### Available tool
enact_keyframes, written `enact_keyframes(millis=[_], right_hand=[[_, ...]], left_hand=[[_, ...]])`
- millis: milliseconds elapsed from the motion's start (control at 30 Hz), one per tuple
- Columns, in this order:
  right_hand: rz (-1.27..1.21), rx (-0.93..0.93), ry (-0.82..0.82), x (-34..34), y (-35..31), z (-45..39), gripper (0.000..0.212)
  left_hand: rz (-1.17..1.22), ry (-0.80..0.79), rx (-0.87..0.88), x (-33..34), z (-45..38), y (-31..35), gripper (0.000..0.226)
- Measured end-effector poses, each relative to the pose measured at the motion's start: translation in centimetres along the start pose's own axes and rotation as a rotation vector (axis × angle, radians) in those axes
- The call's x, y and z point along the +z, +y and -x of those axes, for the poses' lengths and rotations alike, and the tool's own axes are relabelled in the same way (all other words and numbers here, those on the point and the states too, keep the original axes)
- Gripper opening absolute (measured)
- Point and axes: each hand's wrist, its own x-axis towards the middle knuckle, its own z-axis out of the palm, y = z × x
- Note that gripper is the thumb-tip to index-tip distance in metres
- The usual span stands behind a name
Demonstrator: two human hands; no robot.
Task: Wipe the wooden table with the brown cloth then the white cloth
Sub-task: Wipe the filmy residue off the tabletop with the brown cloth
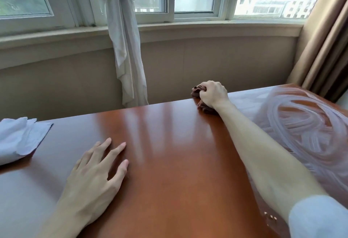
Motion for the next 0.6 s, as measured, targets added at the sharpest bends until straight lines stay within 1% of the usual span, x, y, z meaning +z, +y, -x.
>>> enact_keyframes(millis=[67,133,200,233,367,500,600], right_hand=[[-0.003,-0.036,-0.002,-0.2,-0.1,0.7,0.039],[-0.017,-0.085,0.006,-0.8,-0.3,3.1,0.046],[-0.025,-0.129,0.001,-1.7,-0.8,6.5,0.044],[-0.029,-0.149,-0.004,-2.1,-1.1,8.4,0.042],[-0.081,-0.228,-0.045,-4.0,-2.3,17.4,0.042],[-0.126,-0.281,-0.07,-5.9,-3.2,27.2,0.048],[-0.151,-0.329,-0.064,-6.8,-3.5,32.5,0.048]], left_hand=[[0.005,0.003,0.002,-0.1,0.0,0.1,0.062],[0.01,-0.013,0.005,-0.2,0.0,0.1,0.071],[-0.003,-0.022,0.016,-0.1,-0.1,0.1,0.077],[-0.018,-0.027,0.02,-0.1,-0.2,0.1,0.076],[-0.073,-0.065,0.029,-0.1,-0.5,0.3,0.058],[-0.132,-0.093,0.026,-0.8,-1.0,1.7,0.058],[-0.101,-0.077,0.041,-0.7,-1.9,4.8,0.053]])
